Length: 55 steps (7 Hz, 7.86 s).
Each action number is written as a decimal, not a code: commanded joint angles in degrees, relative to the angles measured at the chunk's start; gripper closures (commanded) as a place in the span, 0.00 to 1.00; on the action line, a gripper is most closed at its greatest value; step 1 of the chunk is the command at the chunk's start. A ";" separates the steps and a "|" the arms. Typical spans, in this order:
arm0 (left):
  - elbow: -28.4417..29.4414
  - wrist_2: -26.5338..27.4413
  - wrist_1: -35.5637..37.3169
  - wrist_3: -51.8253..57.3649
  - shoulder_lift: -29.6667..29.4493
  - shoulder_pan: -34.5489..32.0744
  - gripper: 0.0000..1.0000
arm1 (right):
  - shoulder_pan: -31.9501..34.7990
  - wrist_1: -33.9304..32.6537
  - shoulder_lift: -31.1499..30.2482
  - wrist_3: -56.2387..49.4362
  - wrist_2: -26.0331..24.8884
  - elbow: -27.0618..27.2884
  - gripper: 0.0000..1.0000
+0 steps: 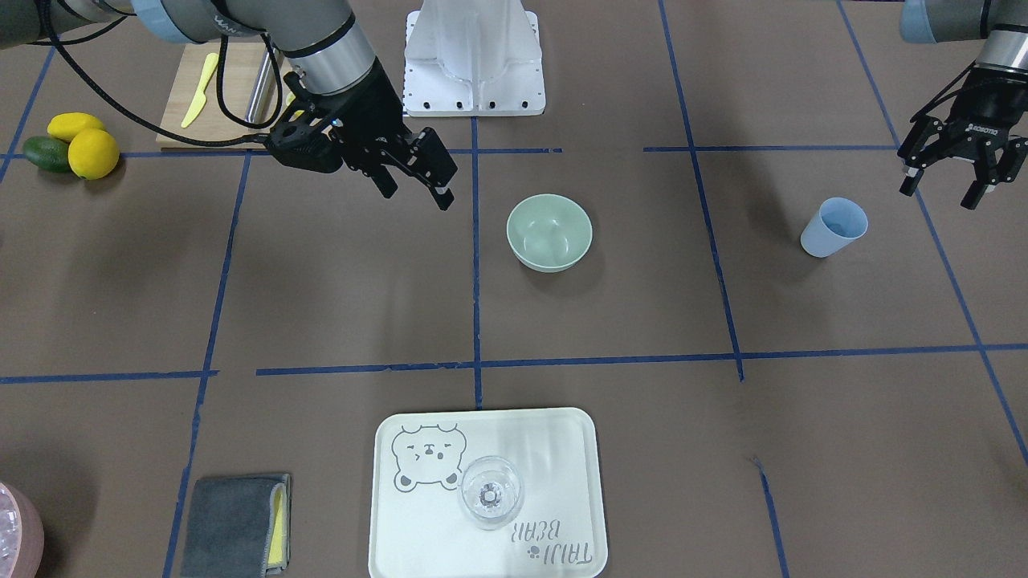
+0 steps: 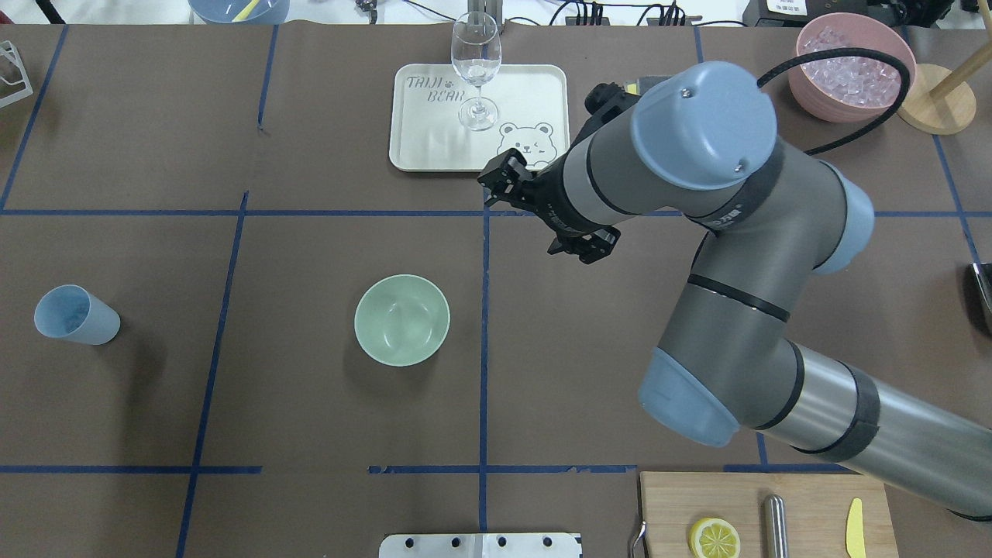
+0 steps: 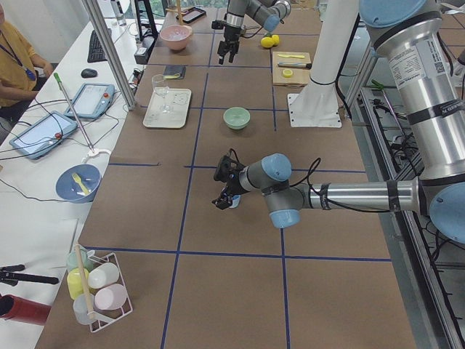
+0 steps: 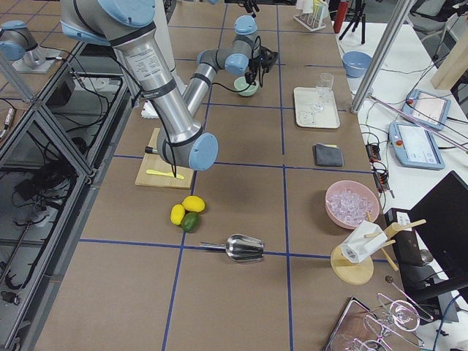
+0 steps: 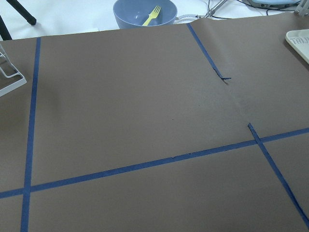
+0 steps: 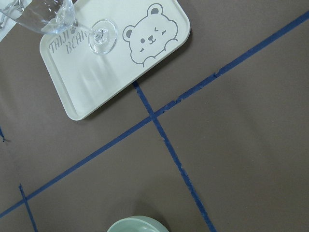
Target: Pour ice into bowl
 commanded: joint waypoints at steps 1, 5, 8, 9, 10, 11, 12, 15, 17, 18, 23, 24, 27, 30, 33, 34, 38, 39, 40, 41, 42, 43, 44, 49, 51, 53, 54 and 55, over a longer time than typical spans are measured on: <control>-0.03 15.30 -2.47 -10.11 2.75 13.42 0.03 | -0.01 0.07 -0.28 -0.02 -0.71 0.27 0.00; 1.11 41.25 -2.12 -16.75 4.06 36.66 0.00 | 0.25 0.07 -1.33 -0.11 -2.74 0.71 0.00; 4.53 55.93 -1.77 -22.97 3.72 45.45 0.00 | 0.42 0.16 -2.56 -0.11 -2.74 1.23 0.00; 5.67 58.59 -1.68 -24.48 2.50 47.40 0.00 | 0.42 0.16 -3.96 -0.11 -2.74 2.63 0.00; 7.86 61.93 -1.68 -24.49 0.83 47.68 0.01 | 0.51 0.16 -4.93 -0.11 -2.65 4.38 0.00; 11.02 65.01 -1.77 -24.58 -2.49 47.68 0.01 | 0.51 0.07 -6.33 -0.11 -2.65 6.14 0.00; 11.74 67.04 -1.77 -24.58 -3.74 47.68 0.01 | 0.51 0.07 -6.95 -0.11 -2.65 6.94 0.00; 20.27 74.70 -2.56 -24.58 -10.86 47.68 0.01 | 0.60 0.07 -6.96 -0.11 -2.56 7.65 0.00; 20.19 74.70 -2.56 -24.67 -11.05 46.55 0.01 | 0.69 0.07 -6.96 -0.11 -2.56 8.70 0.00; 20.36 74.44 -2.30 -24.67 -11.22 44.80 0.01 | 0.69 0.07 -6.87 -0.11 -2.56 8.88 0.00; 22.91 73.04 -1.86 -24.23 -14.65 41.17 0.23 | 0.60 0.07 -7.14 -0.11 -2.56 8.97 0.00; 22.83 72.86 -2.03 -24.05 -14.57 41.09 0.75 | 0.60 0.07 -7.05 -0.11 -2.56 8.97 0.00; 16.17 66.47 -12.00 -8.05 -13.68 40.65 1.00 | 0.60 0.07 -6.78 -0.11 -2.04 9.49 0.00; 5.00 63.02 -12.41 22.32 -15.52 41.08 1.00 | 1.30 -0.10 -7.40 -0.11 -1.60 10.20 0.00; 5.51 63.27 -4.01 47.31 -33.31 42.66 1.00 | 4.37 0.16 -9.85 -0.11 2.00 10.46 0.00; 5.60 62.93 -0.92 47.75 -33.46 43.10 1.00 | 5.34 0.25 -11.43 -0.11 3.05 10.72 0.00; 7.53 63.45 5.04 50.89 -35.93 46.54 1.00 | 6.40 0.34 -12.76 -3.16 2.98 8.80 0.00; 7.44 65.02 6.56 64.06 -36.71 46.62 1.00 | 6.58 0.16 -12.76 -8.41 2.28 8.53 0.00; 7.44 71.91 7.10 76.89 -38.11 46.97 1.00 | 7.62 0.25 -12.85 -11.59 1.49 7.05 0.00; 7.18 72.15 7.02 85.72 -38.21 46.98 1.00 | 8.24 0.25 -12.67 -14.06 1.40 6.08 0.00; 7.96 72.42 7.19 88.07 -38.21 47.06 1.00 | 8.33 0.25 -12.67 -14.35 1.48 5.98 0.00; 9.10 72.77 10.68 93.49 -38.73 47.59 1.00 | 8.42 0.25 -12.67 -14.35 1.48 5.98 0.00; 9.11 73.21 16.11 98.24 -41.43 47.68 1.00 | 8.42 0.25 -12.67 -14.17 1.48 6.07 0.00; 9.20 79.01 20.03 119.30 -43.74 47.85 1.00 | 8.95 0.16 -13.11 -13.47 1.57 5.98 0.00; 9.11 78.92 19.59 119.21 -43.83 47.85 1.00 | 8.95 0.16 -13.55 -13.56 1.57 5.81 0.00; 8.41 78.40 13.90 107.96 -43.75 47.33 1.00 | 8.95 0.25 -13.55 -13.56 1.48 5.80 0.00; 8.41 77.44 13.79 97.69 -43.48 47.15 1.00 | 8.95 0.25 -13.46 -13.56 1.48 5.98 0.00; 8.41 77.34 13.79 92.11 -43.13 47.15 1.00 | 8.95 0.25 -13.46 -13.56 1.48 6.07 0.00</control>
